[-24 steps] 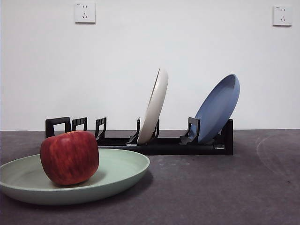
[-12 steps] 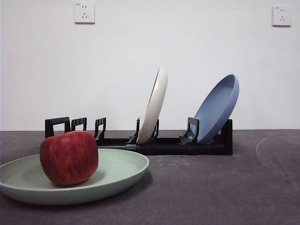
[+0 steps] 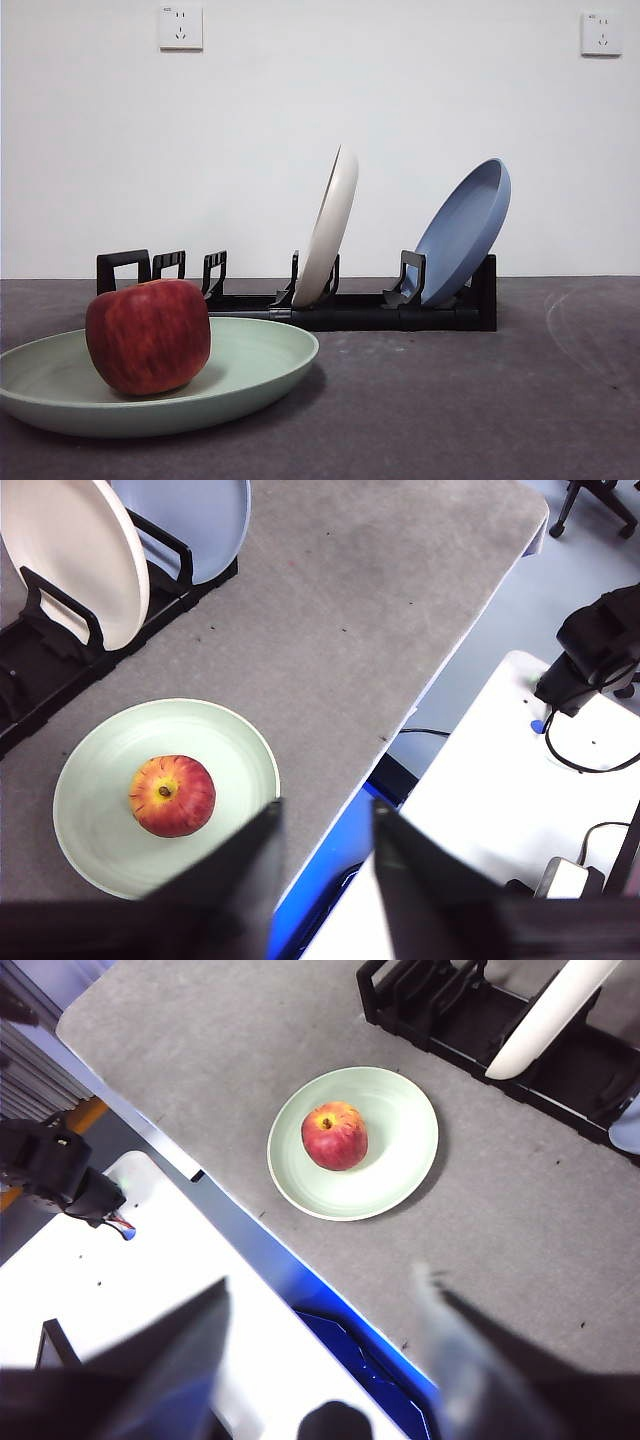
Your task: Take the green plate from the plate rack,put the plate on the table,take the apple from the table,put the apple in the plate
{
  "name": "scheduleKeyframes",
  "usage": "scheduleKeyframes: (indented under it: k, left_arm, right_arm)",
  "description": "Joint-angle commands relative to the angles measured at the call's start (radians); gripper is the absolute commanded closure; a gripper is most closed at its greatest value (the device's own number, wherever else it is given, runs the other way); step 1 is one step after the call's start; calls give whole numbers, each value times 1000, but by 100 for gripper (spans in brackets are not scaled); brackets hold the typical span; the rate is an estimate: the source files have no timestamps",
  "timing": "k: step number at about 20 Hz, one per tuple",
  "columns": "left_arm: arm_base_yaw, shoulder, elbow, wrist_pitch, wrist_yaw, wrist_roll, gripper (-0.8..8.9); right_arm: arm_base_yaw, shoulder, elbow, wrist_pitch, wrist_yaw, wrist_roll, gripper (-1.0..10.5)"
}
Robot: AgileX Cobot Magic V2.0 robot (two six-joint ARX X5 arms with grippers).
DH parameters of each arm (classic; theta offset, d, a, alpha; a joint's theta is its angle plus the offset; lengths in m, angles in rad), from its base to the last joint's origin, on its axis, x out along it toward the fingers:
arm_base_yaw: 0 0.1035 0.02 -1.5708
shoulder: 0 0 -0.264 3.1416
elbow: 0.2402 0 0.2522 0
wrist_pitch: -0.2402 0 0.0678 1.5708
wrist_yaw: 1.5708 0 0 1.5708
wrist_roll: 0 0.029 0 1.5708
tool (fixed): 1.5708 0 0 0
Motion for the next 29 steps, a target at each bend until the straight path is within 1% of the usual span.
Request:
scheduleKeyframes:
  k: [1,5,8,12,16,21,23,24,26,28,29]
  left_arm:
    - [3,-2,0,8,3,15,822]
    - [3,-2,0,8,-4,15,821]
    - [3,-1,0,8,-4,14,817]
    - [3,10,0,9,-4,15,817]
    - [3,32,0,9,-4,15,817]
    - [8,70,0,13,-5,15,817]
    - [54,58,0,16,3,-13,817]
    - [101,48,0,27,10,-10,817]
    - [229,26,-1,69,29,17,817]
    - [384,1,-3,194,27,21,817]
    - [462,-14,-15,284,28,19,817]
  right_arm:
    - [1,-8,-1,-24,2,-12,957]
    - [1,-8,-1,-23,5,-12,956]
    - [1,-8,-1,-23,43,-11,947]
    - [1,0,0,-23,52,-11,947]
    - [1,0,0,-23,113,-11,947]
    - [1,0,0,-23,169,-11,947]
    - [1,1,0,-23,196,-11,947]
    - [1,1,0,-23,203,-11,947]
    - [1,1,0,-23,203,-11,947]
    - [1,0,0,-23,203,-11,947]
    - [1,1,0,-23,203,-11,947]
